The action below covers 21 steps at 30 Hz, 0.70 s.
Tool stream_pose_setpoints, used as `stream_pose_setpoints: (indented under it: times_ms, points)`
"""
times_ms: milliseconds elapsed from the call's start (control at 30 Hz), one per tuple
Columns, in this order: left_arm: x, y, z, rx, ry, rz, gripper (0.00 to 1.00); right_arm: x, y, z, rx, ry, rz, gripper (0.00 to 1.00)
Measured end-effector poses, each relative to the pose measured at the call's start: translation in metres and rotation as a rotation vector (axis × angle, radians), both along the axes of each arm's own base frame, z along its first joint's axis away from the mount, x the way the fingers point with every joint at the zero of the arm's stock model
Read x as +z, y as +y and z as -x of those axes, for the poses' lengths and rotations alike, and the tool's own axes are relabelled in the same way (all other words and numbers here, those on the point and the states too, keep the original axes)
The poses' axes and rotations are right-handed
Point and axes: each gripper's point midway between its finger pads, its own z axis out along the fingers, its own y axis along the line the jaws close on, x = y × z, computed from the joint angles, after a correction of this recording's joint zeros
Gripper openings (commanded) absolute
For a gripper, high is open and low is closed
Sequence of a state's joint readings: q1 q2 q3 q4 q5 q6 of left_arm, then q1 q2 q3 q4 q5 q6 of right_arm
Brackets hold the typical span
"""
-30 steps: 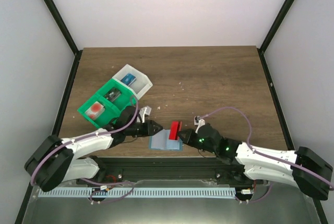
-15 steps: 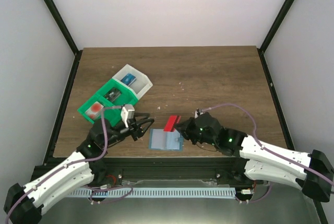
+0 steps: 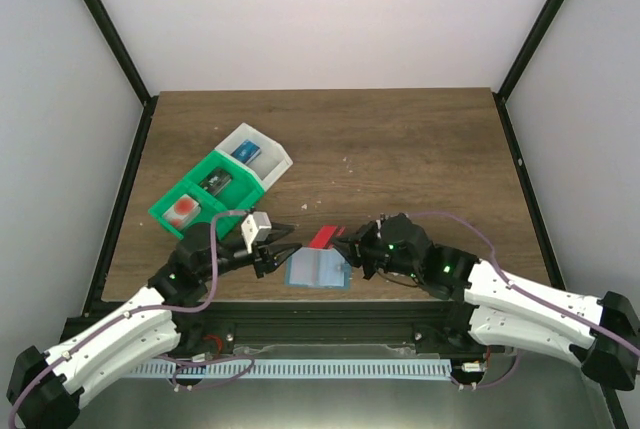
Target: Take the credit cards out of the card holder
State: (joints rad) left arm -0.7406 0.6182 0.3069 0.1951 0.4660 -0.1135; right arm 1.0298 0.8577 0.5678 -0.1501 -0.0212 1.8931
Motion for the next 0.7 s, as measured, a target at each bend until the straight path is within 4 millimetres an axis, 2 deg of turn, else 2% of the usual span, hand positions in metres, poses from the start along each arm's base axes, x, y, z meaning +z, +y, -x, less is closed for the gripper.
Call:
stream_pose_setpoints:
  times_ms: [433,700]
  points:
    - [0.001,-0.005,0.012,-0.084,-0.092,-0.027,0.46,-0.006,0.014,0.004,-0.002,0.141,-0.064,0.00]
    - [-0.002,-0.006,0.014,-0.103,-0.125,-0.044,0.45,0.018,0.024,-0.003,-0.019,0.141,-0.119,0.01]
